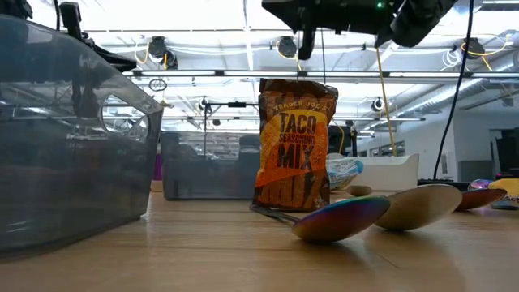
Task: Pick & Place Food Item
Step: Put the white patterned spoon into the white bin
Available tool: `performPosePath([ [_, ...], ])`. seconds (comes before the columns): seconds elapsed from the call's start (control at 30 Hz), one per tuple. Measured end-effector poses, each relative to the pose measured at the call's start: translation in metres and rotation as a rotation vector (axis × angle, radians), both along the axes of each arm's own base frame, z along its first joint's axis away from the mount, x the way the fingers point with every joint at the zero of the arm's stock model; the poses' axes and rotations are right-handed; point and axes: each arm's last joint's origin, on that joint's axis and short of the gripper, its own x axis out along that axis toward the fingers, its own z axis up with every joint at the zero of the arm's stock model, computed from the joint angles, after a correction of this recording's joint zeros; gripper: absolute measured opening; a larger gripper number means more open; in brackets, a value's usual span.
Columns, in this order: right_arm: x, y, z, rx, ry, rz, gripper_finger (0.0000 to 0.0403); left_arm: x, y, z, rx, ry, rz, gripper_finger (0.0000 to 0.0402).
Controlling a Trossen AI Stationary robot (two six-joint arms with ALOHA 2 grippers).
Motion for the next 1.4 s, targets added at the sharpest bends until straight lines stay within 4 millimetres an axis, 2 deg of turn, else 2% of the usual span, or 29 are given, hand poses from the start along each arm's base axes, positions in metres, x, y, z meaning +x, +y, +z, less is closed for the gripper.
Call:
performPosePath([
  [0.2,0.0,-0.002,-0.001,0.007,0.007,-0.003,0.0,-0.002,-0.001,0.009,-0.019,-0.091,-0.022,0.0042],
  [0.4,-0.001,-0.002,0.001,0.056,-0.019,0.015,0.0,-0.011,-0.007,0.04,-0.017,-0.198,-0.13,0.0122],
  [0.6,0.0,-0.001,-0.002,0.095,0.007,0.03,0.0004,-0.021,-0.01,0.072,0.122,-0.234,-0.082,0.0209],
  [0.77,-0.001,-0.001,0.001,0.142,-0.042,0.053,0.0055,-0.021,-0.008,0.08,0.219,-0.204,0.039,0.0247],
  [0.97,-0.003,0.001,0.008,0.147,-0.12,0.07,0.0144,-0.02,-0.005,0.088,0.146,-0.315,0.105,0.0265],
  [1.17,-0.005,-0.001,0.012,0.195,-0.145,0.122,0.0188,-0.012,-0.004,0.099,0.213,-0.241,0.065,0.0258],
  [1.23,-0.013,0.0,0.022,0.134,-0.122,0.187,0.0191,-0.009,-0.003,0.108,0.234,-0.156,0.053,0.0251],
  [1.3,-0.016,0.003,0.041,0.083,-0.048,0.205,0.0188,-0.005,-0.003,0.12,0.26,-0.045,0.033,0.0244],
  [1.4,-0.023,0.015,0.069,-0.023,0.214,0.196,0.0178,0.0,-0.001,0.139,0.298,0.131,0.018,0.0235],
])
